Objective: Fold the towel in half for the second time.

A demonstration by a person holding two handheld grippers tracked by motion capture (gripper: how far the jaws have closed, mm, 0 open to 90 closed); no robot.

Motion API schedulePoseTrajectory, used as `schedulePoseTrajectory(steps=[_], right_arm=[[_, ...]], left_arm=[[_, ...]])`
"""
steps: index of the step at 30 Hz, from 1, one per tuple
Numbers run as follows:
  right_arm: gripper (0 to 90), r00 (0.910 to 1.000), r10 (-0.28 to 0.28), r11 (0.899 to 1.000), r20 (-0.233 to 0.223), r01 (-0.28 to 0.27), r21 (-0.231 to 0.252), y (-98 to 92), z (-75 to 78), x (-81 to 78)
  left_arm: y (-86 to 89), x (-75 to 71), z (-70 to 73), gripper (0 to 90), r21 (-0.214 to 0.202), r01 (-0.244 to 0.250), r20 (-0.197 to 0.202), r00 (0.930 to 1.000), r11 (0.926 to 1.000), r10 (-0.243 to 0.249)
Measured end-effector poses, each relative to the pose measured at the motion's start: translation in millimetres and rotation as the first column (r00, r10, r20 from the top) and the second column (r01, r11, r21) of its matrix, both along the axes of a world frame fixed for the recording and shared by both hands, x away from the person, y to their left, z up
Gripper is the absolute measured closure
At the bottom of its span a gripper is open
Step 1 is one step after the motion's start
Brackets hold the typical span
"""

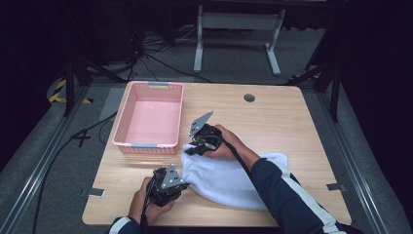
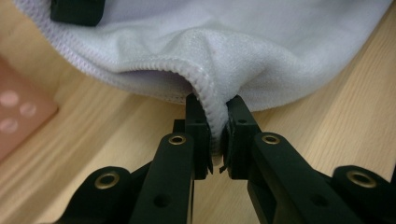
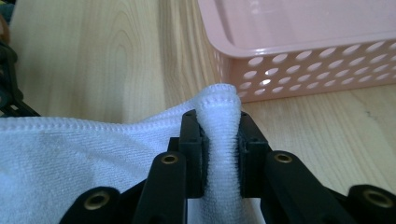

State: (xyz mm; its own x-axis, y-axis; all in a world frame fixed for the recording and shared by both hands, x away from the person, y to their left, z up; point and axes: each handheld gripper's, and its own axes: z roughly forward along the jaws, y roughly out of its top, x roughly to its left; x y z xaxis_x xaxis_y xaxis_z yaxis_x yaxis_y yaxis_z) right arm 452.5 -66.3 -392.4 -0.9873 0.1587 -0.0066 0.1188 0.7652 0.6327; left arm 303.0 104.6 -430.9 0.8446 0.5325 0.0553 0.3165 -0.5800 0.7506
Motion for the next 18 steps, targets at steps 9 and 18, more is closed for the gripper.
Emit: schedulePoseTrajectory(steps=[9,18], right_arm=[[75.5,0.9994,-0.001,0.997,0.036,-0.001,0.077,-48.5,39.0,-11.6],[74.5,0.9979,-0.029,0.989,0.059,0.02,0.148,-113.9,55.8,-19.5]], left_arm=[[-45.9,3.1,35.2,82.4,0.058,0.135,0.093,0.9857,0.9891,-0.14],[-106.4,13.6,50.8,82.2,0.128,0.242,0.13,0.9573,0.9617,-0.258]])
